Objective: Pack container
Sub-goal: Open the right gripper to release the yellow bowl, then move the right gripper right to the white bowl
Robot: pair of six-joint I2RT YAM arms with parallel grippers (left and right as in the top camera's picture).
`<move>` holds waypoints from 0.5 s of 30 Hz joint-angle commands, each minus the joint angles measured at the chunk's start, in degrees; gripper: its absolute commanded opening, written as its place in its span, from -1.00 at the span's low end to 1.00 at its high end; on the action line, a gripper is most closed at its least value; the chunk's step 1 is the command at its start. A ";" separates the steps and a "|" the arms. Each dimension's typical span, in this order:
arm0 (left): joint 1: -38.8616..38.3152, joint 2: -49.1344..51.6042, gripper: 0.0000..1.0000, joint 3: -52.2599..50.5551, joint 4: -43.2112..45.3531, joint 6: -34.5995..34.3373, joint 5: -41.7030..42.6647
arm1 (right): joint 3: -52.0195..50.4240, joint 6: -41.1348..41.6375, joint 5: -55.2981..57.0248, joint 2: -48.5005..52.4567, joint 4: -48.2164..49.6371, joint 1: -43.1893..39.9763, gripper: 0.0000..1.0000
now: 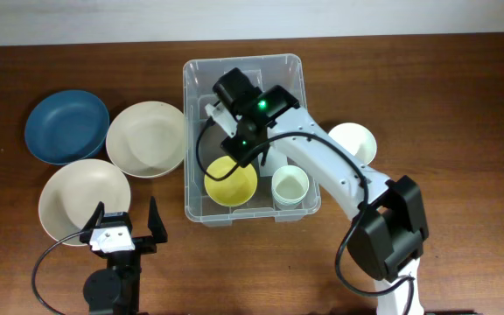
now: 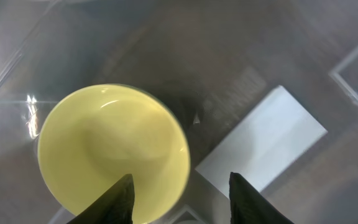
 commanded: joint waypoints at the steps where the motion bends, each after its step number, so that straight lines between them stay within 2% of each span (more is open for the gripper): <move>1: -0.35 -0.48 0.99 -0.44 0.11 0.74 -0.42 | 0.37 3.89 -0.24 -5.90 -0.11 -2.75 -0.05; 9: -0.35 -0.48 0.99 -0.44 0.11 0.74 -0.39 | 0.37 8.07 0.17 -11.98 -4.46 -10.95 -0.02; 15: -0.35 -0.48 0.99 -0.44 0.11 0.74 -0.42 | 0.35 10.03 0.17 -12.59 -8.79 -18.88 0.05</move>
